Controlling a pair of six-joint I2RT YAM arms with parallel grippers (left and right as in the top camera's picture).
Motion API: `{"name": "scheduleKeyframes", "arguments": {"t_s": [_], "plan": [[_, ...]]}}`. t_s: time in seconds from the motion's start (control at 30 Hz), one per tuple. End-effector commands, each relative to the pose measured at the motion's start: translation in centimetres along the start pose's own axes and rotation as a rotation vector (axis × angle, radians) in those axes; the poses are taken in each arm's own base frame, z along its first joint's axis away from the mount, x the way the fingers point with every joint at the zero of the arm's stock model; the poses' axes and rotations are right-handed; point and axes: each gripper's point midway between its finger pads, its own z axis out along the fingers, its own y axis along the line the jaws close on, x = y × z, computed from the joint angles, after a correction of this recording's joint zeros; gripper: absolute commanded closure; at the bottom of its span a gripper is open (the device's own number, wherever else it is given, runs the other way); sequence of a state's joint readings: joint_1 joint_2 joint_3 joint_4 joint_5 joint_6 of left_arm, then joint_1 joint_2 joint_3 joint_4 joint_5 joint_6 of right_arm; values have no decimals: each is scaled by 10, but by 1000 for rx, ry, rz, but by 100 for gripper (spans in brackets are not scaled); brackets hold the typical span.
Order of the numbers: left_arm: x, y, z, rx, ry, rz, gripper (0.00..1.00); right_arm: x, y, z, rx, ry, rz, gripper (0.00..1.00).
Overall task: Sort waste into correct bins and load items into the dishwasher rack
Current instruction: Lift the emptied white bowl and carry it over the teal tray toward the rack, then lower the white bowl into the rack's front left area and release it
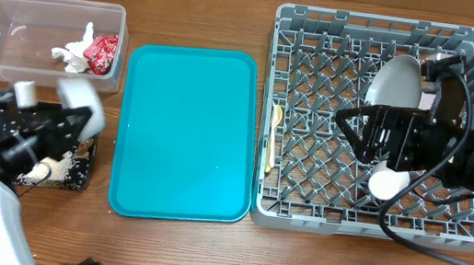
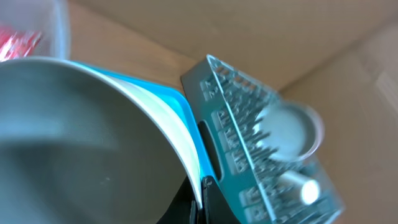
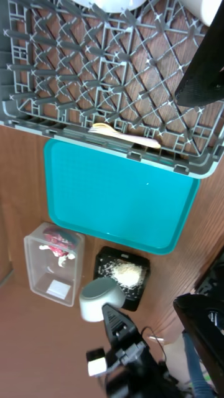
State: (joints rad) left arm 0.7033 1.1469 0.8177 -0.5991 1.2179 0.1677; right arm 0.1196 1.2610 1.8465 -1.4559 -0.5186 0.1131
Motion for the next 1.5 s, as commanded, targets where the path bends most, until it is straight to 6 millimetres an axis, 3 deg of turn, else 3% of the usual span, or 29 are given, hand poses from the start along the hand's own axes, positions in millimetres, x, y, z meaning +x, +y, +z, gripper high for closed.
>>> {"name": "scheduleKeyframes", "arguments": {"t_s": [0.0,0.13,0.3,0.5,0.67,0.9,1.13,1.47], "plan": [[-21,-45,13,-52,35,191,96,-4,-2,-9,42,-49,38,0],[-21,-105,44,138,90,298,96,-12,-10,-8,81,-79,76,0],[-1,-185,90,411,144,410,96,-22,-9,-9,80,-119,73,0],[25,-225,153,576,210,332,96,-28,-28,-13,187,-160,118,0],[47,-234,200,667,248,232,96,-30,-40,-16,255,-181,129,0],[68,-228,244,748,241,132,96,-30,-44,-17,279,-183,132,0],[100,-219,272,794,254,69,96,-26,-46,-17,291,-170,139,0],[112,-216,297,736,183,15,96,-21,-48,-17,300,-153,146,0]]}}
